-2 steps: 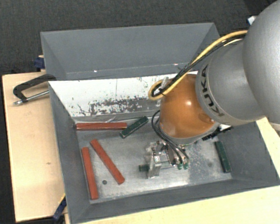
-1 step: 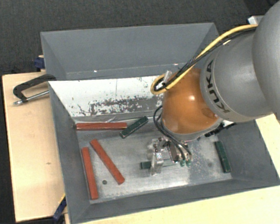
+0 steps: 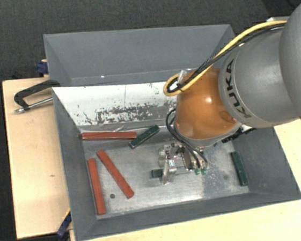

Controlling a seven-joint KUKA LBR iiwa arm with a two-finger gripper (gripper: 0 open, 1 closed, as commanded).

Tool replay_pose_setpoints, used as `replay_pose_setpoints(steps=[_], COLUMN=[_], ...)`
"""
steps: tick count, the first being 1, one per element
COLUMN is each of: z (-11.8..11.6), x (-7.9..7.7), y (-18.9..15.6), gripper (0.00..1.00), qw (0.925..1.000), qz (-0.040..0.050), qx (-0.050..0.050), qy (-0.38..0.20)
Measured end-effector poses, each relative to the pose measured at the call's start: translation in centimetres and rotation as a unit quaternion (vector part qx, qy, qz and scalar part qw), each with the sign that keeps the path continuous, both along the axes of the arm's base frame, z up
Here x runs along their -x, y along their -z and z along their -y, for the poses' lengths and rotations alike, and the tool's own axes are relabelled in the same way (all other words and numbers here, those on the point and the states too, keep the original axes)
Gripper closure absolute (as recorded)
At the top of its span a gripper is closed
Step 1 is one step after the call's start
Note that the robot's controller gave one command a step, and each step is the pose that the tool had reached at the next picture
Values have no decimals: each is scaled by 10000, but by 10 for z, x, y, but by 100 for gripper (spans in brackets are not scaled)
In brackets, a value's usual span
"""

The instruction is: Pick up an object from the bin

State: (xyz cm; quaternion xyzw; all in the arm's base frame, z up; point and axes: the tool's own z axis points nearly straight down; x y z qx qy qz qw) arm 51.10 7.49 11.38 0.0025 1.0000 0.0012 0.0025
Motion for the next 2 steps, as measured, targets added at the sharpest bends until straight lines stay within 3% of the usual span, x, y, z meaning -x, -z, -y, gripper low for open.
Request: replay_pose_setpoints(steps=[2], z=[0], x=[2], y=[-32], gripper=[100], qw=[10000], qz=[-30], qx=[4], qy=[-2])
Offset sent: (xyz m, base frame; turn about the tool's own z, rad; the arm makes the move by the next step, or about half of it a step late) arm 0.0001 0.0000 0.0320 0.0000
